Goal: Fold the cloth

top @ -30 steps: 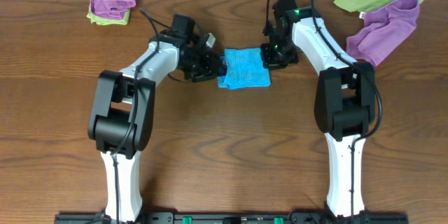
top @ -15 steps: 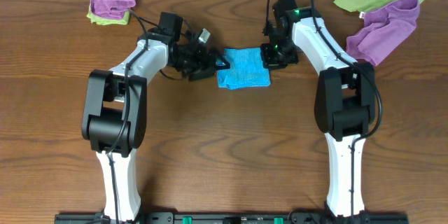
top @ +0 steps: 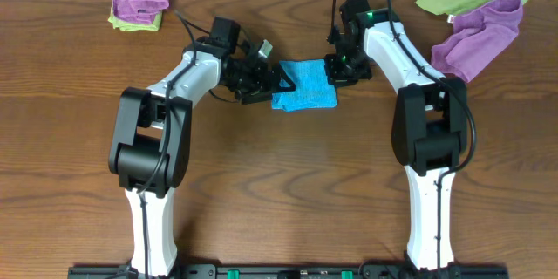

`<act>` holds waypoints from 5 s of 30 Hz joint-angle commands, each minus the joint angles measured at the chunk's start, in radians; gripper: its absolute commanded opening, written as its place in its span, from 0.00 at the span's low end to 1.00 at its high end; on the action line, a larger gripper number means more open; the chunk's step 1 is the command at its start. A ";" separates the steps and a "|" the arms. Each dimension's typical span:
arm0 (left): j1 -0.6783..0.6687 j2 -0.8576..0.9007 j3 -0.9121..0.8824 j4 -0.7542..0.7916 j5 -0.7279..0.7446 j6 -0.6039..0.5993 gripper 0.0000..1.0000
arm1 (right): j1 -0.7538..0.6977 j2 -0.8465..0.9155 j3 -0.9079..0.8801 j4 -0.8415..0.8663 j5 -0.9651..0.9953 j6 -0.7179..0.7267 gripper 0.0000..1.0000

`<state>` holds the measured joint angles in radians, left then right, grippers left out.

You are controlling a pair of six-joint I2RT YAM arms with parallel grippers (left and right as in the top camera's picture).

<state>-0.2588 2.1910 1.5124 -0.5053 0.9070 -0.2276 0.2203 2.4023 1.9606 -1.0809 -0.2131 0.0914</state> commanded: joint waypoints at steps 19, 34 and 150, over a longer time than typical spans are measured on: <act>-0.059 0.013 -0.005 0.022 -0.186 -0.002 0.89 | 0.037 0.030 -0.007 -0.003 -0.039 -0.013 0.01; -0.036 0.013 -0.004 0.022 -0.253 -0.069 0.06 | 0.029 0.030 -0.003 -0.019 -0.038 -0.021 0.02; 0.338 -0.442 0.447 -0.683 -0.757 0.026 0.95 | -0.154 -0.194 0.581 -0.618 0.029 -0.205 0.52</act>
<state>0.1001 1.8065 1.9476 -1.1633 0.1730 -0.2611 0.0731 2.3459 2.5225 -1.6958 -0.1963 -0.0921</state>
